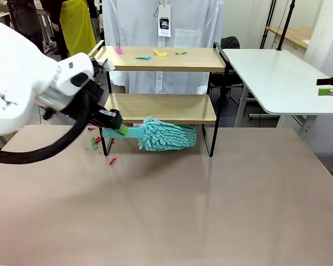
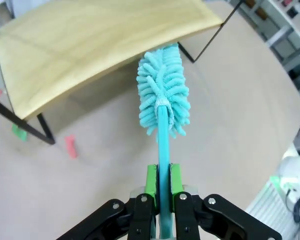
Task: Clean the shelf.
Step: Clean the specific section of the Shelf indicated by the human with the Duster.
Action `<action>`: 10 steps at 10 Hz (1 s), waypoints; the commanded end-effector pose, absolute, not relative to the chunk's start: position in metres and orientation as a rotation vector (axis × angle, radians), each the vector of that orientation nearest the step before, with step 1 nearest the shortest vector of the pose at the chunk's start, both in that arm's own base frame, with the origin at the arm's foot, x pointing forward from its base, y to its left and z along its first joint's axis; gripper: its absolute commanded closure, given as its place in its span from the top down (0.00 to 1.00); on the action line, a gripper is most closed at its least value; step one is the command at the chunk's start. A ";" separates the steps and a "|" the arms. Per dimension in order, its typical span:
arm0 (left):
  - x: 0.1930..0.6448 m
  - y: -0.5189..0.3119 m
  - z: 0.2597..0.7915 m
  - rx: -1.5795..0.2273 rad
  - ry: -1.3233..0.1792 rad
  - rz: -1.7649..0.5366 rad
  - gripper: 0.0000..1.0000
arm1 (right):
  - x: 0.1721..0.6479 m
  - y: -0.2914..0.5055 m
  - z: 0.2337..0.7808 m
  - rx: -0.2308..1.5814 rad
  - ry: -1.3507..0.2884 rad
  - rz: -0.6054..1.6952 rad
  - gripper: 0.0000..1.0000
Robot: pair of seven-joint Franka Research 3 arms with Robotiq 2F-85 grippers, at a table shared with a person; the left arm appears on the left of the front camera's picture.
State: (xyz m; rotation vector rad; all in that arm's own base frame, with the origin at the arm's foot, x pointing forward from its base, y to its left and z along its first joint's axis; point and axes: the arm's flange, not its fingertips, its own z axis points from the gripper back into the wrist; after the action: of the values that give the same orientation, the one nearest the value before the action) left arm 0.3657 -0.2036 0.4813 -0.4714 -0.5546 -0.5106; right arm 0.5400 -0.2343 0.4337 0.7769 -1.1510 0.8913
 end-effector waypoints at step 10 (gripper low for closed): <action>0.314 -0.096 0.613 -0.359 -0.247 -0.950 0.13 | 0.539 -0.233 0.437 0.774 -1.154 0.894 1.00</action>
State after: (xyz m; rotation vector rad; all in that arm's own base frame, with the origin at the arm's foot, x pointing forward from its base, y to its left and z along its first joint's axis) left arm 0.3058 -0.1032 0.6077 -0.3859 -0.2306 -0.9027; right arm 0.5400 -0.2344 0.4336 0.7769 -1.1511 0.8912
